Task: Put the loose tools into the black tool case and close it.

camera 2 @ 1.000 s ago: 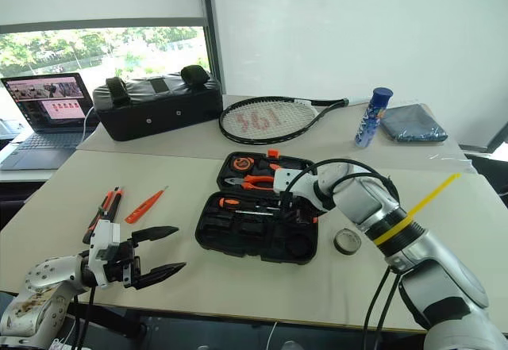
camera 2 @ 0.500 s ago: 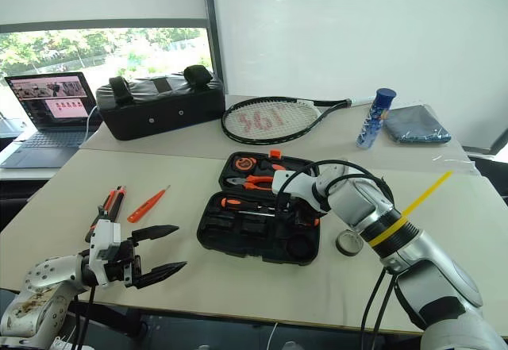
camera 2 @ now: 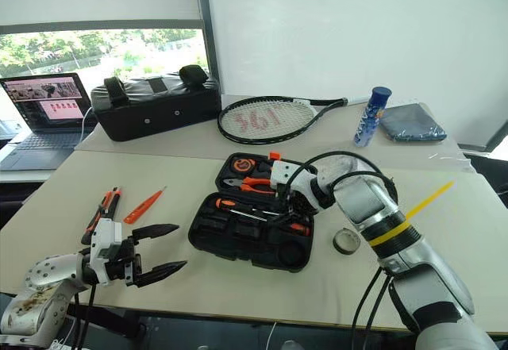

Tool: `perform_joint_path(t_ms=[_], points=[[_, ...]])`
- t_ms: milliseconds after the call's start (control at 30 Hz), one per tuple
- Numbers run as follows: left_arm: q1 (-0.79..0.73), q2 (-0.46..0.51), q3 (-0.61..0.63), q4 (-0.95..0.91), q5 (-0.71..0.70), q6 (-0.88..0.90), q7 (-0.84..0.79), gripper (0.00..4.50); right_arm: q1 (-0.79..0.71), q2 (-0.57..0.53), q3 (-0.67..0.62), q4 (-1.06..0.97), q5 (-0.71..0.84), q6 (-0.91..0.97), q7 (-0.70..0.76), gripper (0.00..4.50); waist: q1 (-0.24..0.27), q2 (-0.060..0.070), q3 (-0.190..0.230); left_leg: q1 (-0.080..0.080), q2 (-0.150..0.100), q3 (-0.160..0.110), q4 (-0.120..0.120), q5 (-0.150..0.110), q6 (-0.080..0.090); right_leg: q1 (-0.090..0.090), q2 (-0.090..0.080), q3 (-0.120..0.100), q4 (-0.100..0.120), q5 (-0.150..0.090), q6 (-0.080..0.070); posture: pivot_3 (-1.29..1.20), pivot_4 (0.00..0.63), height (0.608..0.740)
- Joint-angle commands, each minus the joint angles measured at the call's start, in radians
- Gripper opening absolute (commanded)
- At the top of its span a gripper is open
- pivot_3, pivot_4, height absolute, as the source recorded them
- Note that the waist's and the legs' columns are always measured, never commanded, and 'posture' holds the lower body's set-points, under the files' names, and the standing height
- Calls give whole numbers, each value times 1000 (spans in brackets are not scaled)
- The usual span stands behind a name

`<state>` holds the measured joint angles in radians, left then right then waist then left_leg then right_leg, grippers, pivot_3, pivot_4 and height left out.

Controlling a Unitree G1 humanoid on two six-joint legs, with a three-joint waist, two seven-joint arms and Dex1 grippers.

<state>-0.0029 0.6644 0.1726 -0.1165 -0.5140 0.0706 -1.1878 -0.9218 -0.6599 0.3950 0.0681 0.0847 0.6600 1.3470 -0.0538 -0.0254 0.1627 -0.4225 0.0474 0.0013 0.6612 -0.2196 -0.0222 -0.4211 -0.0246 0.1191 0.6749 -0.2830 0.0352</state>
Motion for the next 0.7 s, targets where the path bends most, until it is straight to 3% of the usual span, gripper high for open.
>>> perform_joint_path(t_ms=[33,67,200,367,700], points=[[-6,13,12,-29,-8,1,6,4500,4,-35,-73,-33,42,-37,14,2668,4,0,0,0,0,0,0,0,0,0,0,0,0,0,0,0,150,740],[-8,14,12,-29,-8,2,6,4500,15,-39,-77,-34,46,-45,11,2668,5,0,0,0,0,0,0,0,0,1,0,0,0,0,0,0,150,740],[-24,19,5,-25,-6,11,7,4500,71,-10,-84,-30,31,-76,-60,1670,6,0,0,0,0,0,0,0,0,1,0,0,0,0,0,0,150,740],[-44,22,-1,-28,-3,27,7,4500,109,29,-75,-8,9,-118,-121,25,-1,0,0,0,0,0,0,0,0,-1,1,1,2,0,0,0,150,740],[-51,24,-6,-68,-5,63,28,4500,124,51,-28,43,-30,-103,-157,25,-1,0,0,0,0,0,0,0,0,0,1,0,2,0,0,0,150,740]])
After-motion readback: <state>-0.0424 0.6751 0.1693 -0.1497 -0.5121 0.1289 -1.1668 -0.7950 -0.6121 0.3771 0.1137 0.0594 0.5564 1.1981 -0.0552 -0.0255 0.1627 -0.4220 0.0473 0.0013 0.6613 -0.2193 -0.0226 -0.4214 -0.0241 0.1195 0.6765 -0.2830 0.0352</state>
